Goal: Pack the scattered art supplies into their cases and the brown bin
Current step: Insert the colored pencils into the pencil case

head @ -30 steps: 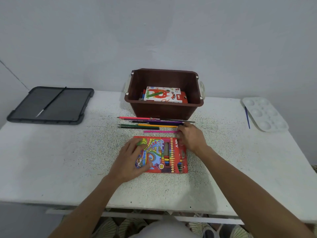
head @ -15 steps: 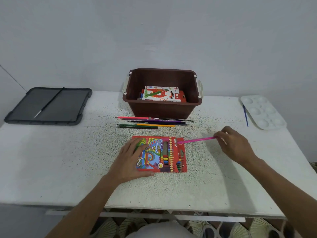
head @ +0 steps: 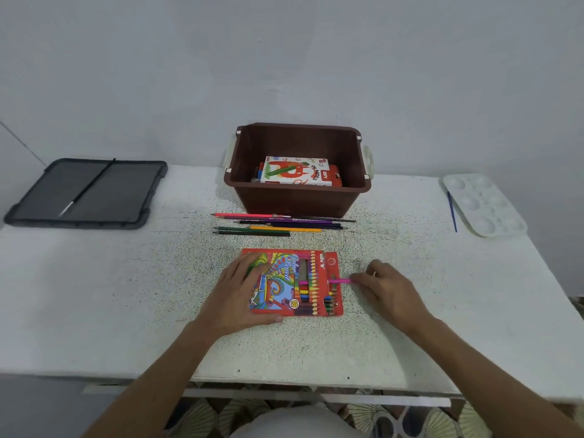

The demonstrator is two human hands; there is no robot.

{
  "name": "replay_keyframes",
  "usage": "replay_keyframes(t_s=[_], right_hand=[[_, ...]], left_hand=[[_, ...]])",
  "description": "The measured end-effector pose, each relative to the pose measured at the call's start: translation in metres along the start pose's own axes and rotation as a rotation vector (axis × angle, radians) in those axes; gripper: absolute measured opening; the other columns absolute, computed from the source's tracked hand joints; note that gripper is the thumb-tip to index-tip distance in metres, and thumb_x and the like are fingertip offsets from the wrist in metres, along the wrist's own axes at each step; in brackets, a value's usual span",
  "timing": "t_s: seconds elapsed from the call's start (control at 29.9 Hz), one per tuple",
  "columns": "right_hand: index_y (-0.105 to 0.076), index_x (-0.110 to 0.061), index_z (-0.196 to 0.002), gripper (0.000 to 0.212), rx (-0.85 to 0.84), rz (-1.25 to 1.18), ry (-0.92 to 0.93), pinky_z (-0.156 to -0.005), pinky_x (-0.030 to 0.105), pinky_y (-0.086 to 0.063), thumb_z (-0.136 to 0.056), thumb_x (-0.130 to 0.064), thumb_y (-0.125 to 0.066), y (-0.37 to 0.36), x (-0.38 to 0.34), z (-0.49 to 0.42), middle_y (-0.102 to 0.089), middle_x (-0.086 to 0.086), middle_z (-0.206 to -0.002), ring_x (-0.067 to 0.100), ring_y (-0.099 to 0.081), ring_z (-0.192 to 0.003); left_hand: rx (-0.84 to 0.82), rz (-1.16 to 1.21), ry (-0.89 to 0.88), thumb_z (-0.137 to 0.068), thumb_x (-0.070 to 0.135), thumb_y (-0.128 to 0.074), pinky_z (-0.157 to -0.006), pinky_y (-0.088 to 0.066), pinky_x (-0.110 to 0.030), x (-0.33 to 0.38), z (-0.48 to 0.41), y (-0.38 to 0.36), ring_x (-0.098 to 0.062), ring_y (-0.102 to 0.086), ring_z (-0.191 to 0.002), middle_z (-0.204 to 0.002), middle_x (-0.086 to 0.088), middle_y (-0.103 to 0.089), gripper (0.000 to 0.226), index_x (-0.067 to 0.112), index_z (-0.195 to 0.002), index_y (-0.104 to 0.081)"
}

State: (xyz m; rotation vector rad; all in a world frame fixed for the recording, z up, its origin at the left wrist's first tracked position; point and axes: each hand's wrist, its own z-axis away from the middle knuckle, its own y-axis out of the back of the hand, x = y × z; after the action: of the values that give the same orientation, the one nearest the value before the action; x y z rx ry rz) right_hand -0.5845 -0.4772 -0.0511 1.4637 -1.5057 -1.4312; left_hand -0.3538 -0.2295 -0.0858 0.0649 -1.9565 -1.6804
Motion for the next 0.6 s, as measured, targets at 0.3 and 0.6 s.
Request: replay_keyframes(t_s=[0.3,0.6], right_hand=[[-0.066,-0.011,-0.119,0.026,-0.046,-0.286,-0.176,-0.068,0.010,-0.038,-0.093,-0.009,-0.061,-0.033,-0.039,-0.006,-0.053,0.000,-0.096,0.010,-0.053,-0.081],[-0.070,-0.008,-0.108,0.019,0.023,-0.341,-0.242,-0.068,0.014,-0.043,-0.091,-0.003,-0.062,-0.036,-0.041,-0.005,-0.052,-0.004,-0.097,0.010,-0.054,-0.081]], left_hand=[[0.004,-0.009,-0.009,-0.061,0.094,-0.048,-0.112,-0.019,-0.042,-0.002,0.000,-0.001,-0.017,-0.015,-0.144,-0.154,0.005,-0.018,0.109,0.026,-0.145,-0.031],[0.051,-0.015,-0.051,-0.062,0.093,-0.051,-0.111,-0.020,-0.041,-0.004,0.000,-0.003,-0.018,-0.018,-0.143,-0.153,0.003,-0.023,0.107,0.024,-0.144,-0.036]])
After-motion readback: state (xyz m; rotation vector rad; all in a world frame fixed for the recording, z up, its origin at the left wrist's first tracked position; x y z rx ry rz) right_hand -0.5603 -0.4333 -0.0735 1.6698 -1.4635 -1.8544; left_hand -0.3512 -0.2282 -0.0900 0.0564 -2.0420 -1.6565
